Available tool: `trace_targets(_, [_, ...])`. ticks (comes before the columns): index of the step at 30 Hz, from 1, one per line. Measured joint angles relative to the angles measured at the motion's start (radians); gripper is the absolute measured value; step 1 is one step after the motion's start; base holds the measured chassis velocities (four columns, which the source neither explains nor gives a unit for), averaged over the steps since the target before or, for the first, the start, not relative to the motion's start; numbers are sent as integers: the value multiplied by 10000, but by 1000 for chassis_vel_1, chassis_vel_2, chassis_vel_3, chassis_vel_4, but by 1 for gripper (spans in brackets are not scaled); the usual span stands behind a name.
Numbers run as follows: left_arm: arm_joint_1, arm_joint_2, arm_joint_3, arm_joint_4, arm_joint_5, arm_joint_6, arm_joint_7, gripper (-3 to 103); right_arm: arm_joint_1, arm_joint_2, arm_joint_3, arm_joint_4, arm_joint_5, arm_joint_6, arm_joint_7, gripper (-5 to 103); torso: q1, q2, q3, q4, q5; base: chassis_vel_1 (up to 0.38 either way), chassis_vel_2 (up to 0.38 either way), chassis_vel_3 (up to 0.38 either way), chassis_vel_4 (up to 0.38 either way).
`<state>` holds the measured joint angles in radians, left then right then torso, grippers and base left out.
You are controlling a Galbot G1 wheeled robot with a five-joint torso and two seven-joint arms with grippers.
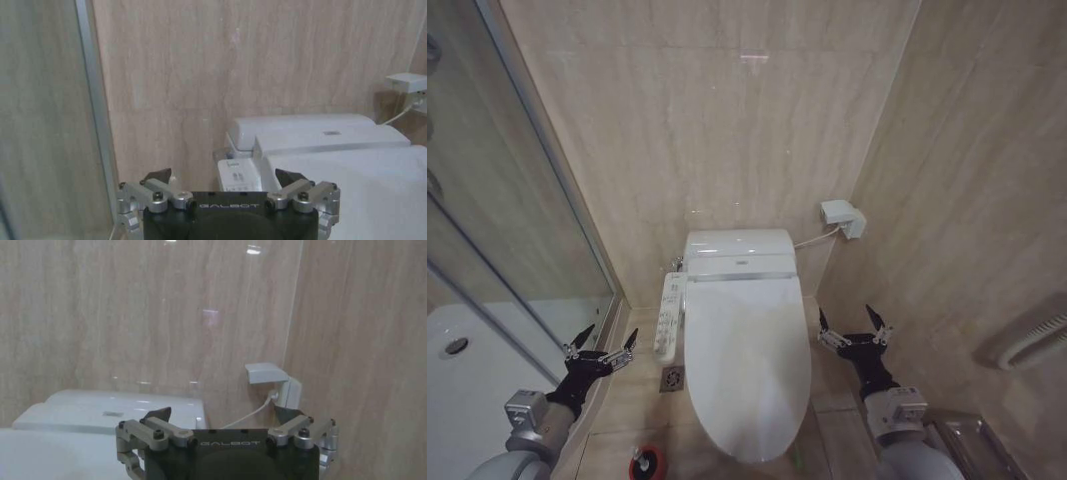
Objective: Open the toilet lid, clean the toilet bowl with a toilet brush, close the toilet lid, and flush.
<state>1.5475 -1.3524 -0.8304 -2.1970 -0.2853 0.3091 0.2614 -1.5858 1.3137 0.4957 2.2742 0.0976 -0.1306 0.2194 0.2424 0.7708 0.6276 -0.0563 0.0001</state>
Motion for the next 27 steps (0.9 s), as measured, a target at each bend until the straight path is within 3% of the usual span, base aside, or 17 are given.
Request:
trace_targets(19, [1, 17, 40, 130, -229, -221, 171, 100, -1, 0, 0, 0, 0, 0, 0, 100, -2, 0, -1, -1, 0, -73, 83, 77, -77])
trace_targets(27, [-305, 235, -95, 410, -785, -318, -292, 98, -1, 0, 0, 0, 0, 0, 0, 100, -2, 0, -1, -1, -1, 0, 0, 0, 0])
